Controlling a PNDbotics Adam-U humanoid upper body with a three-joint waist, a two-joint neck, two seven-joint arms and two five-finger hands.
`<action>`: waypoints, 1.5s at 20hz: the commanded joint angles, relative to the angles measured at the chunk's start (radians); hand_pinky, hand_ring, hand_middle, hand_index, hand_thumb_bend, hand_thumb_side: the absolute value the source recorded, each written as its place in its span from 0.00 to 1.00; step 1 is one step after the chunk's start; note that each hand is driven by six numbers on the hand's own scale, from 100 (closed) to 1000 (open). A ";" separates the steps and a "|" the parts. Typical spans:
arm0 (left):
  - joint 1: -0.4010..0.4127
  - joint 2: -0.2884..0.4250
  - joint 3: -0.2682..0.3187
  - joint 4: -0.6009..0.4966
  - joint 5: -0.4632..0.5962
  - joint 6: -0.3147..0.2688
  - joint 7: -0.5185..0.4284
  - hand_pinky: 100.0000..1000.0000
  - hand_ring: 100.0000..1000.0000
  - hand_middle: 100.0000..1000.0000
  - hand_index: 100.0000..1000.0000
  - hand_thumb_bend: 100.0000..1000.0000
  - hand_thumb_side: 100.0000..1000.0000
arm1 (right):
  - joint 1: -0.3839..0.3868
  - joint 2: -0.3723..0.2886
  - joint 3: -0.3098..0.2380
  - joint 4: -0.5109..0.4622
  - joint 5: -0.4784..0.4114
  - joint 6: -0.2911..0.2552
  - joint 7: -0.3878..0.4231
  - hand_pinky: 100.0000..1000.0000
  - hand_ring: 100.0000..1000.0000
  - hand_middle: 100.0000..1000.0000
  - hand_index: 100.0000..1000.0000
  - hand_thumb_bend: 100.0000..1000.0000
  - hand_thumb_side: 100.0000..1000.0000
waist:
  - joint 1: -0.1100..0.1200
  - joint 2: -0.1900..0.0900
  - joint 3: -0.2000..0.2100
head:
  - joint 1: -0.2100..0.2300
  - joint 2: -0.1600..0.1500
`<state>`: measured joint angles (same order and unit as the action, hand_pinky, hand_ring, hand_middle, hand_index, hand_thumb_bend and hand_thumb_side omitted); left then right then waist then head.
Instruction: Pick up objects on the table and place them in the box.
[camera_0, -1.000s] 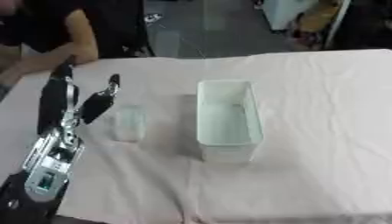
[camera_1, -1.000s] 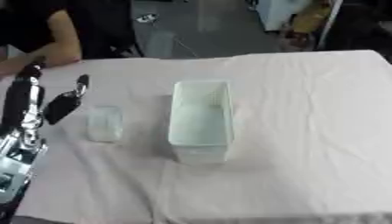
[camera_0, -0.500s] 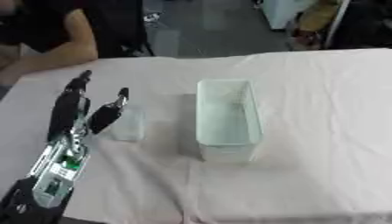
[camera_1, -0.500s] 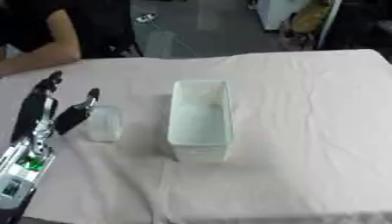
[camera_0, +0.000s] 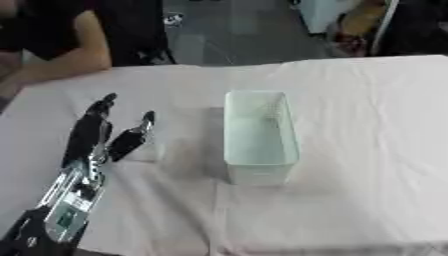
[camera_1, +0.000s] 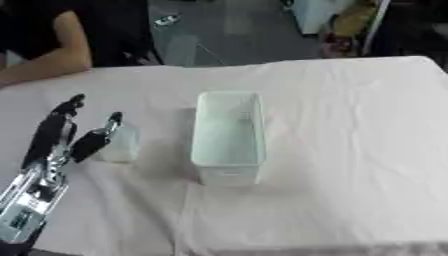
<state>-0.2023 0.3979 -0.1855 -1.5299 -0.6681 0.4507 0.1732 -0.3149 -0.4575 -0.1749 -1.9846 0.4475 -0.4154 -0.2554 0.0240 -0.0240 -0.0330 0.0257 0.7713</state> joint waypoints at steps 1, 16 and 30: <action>-0.005 0.009 -0.001 0.007 -0.013 -0.004 -0.014 0.86 0.85 0.85 1.00 0.47 0.77 | -0.015 -0.018 -0.002 -0.015 -0.004 -0.003 0.001 0.82 0.96 0.98 0.96 0.00 0.63 | -0.001 -0.005 -0.001 | 0.002 -0.001; -0.005 0.006 -0.008 0.049 -0.026 -0.012 -0.041 0.86 0.83 0.84 1.00 0.46 0.79 | -0.017 -0.019 -0.002 -0.015 -0.005 -0.005 0.001 0.82 0.96 0.98 0.96 0.00 0.63 | -0.002 -0.004 -0.001 | 0.007 -0.001; -0.031 -0.009 -0.014 0.055 -0.049 -0.012 -0.053 0.86 0.82 0.83 1.00 0.48 0.80 | -0.016 -0.021 -0.001 -0.015 -0.007 -0.006 0.002 0.82 0.96 0.98 0.96 0.00 0.63 | -0.002 -0.003 -0.001 | 0.015 -0.001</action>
<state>-0.2134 0.3824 -0.1994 -1.4675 -0.7089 0.4400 0.1231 -0.3159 -0.4575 -0.1748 -1.9846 0.4436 -0.4187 -0.2549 0.0236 -0.0199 -0.0335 0.0292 0.7713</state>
